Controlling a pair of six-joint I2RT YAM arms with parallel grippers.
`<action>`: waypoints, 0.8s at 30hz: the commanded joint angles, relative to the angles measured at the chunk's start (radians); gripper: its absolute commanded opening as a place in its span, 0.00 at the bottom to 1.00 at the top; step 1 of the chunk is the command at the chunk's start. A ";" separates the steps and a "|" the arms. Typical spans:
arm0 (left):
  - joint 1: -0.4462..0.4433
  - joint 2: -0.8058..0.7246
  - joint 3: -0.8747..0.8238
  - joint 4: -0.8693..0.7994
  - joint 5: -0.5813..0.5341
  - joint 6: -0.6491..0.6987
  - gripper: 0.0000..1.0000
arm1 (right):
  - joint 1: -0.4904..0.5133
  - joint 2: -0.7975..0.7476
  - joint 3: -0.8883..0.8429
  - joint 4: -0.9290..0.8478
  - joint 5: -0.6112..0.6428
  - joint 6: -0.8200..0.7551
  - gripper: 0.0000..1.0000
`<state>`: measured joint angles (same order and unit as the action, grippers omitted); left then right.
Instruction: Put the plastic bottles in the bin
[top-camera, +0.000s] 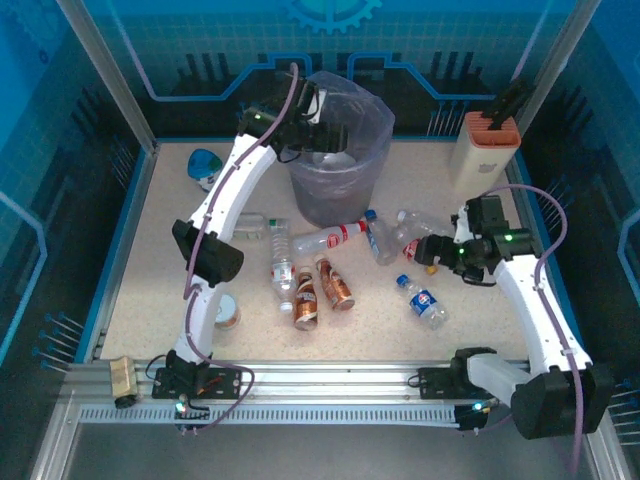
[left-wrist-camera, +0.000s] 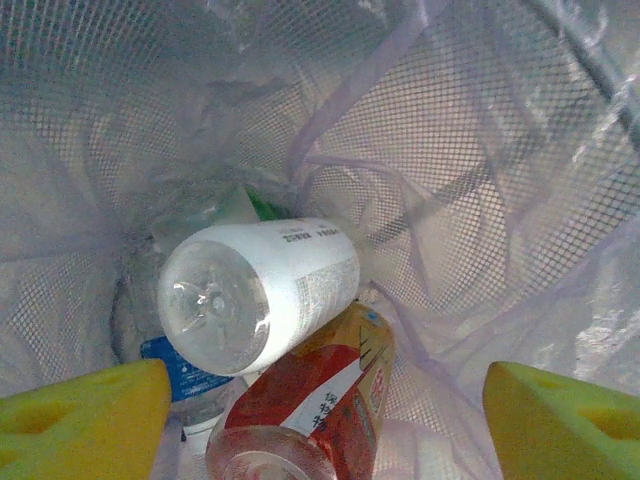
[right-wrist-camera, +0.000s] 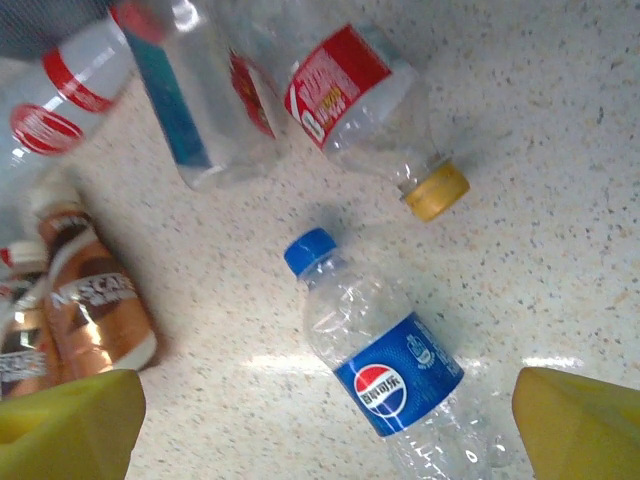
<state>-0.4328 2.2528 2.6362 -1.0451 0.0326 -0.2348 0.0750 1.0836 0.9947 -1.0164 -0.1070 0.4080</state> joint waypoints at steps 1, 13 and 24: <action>0.003 -0.102 0.034 0.054 0.021 -0.006 0.88 | 0.059 0.021 -0.039 -0.072 0.098 0.029 0.95; 0.002 -0.261 -0.024 0.044 -0.021 0.014 0.87 | 0.216 0.159 -0.122 -0.032 0.159 0.131 0.97; 0.013 -0.675 -0.628 0.155 0.033 -0.018 0.87 | 0.234 0.275 -0.163 0.062 0.161 0.124 0.97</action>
<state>-0.4305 1.6707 2.1254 -0.9401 0.0364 -0.2367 0.2935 1.3300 0.8448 -0.9848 0.0528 0.5240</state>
